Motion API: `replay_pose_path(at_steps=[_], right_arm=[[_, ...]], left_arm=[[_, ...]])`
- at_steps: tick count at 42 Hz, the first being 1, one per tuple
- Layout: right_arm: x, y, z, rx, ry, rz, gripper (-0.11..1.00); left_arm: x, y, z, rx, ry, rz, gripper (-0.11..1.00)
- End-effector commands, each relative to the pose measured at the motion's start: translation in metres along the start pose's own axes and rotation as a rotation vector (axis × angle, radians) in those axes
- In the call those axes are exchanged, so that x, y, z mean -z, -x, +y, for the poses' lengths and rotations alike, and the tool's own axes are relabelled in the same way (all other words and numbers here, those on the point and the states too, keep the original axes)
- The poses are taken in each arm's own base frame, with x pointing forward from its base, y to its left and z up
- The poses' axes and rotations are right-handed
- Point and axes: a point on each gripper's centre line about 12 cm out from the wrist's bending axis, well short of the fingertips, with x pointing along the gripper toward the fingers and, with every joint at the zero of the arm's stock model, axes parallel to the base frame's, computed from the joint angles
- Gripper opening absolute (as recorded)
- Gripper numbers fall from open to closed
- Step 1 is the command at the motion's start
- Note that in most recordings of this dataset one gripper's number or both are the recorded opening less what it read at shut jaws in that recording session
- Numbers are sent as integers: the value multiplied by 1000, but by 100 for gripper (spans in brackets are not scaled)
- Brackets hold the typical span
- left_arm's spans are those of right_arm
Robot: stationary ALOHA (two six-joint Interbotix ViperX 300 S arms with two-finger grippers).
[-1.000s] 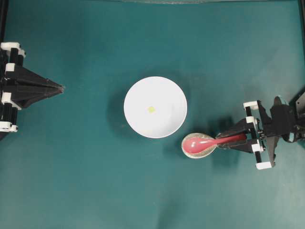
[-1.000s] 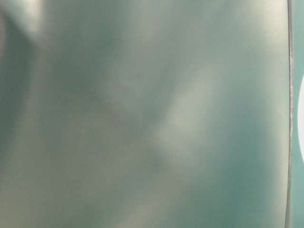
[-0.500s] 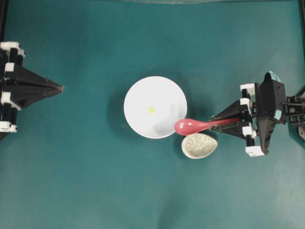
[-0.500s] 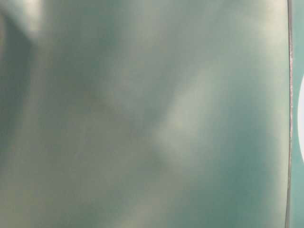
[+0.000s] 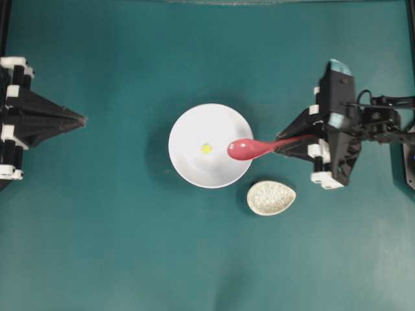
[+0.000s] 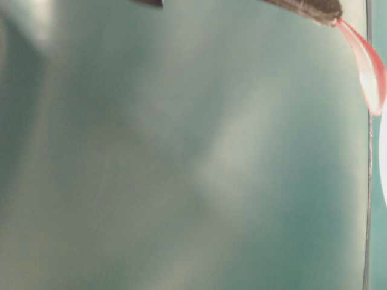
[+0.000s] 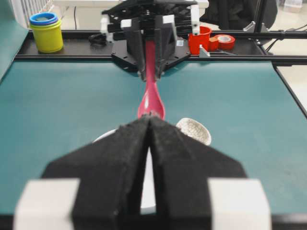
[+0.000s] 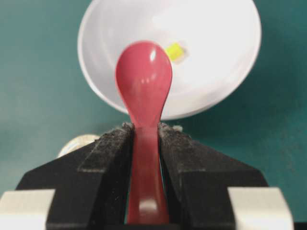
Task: Scoop the yellow hexagonal prism block from the bowl with a spoon using the right arm.
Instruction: 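Lower the spoon into the bowl and push it under the yellow block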
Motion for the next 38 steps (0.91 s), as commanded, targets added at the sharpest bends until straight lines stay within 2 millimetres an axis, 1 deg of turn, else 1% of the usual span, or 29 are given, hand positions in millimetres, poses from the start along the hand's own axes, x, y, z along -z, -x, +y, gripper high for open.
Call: replay_pose_path(at_steps=[1, 6, 9, 17, 24, 38], right_arm=[[-19, 0, -4, 13, -10, 16, 25], [-24, -9, -9, 29, -18, 83, 25], [-27, -18, -11, 36, -21, 126, 25], [-35, -37, -11, 40, -4, 205, 25], [-39, -52, -12, 48, 13, 264, 25], [-25, -75, -15, 58, 8, 341, 25]], left_arm=[[-7, -2, 0, 0, 2, -18, 0], [-7, -2, 0, 0, 2, -18, 0], [-7, -2, 0, 0, 2, -18, 0], [-7, -2, 0, 0, 3, -18, 0], [-7, -2, 0, 0, 3, -18, 0], [-7, -2, 0, 0, 5, -18, 0]])
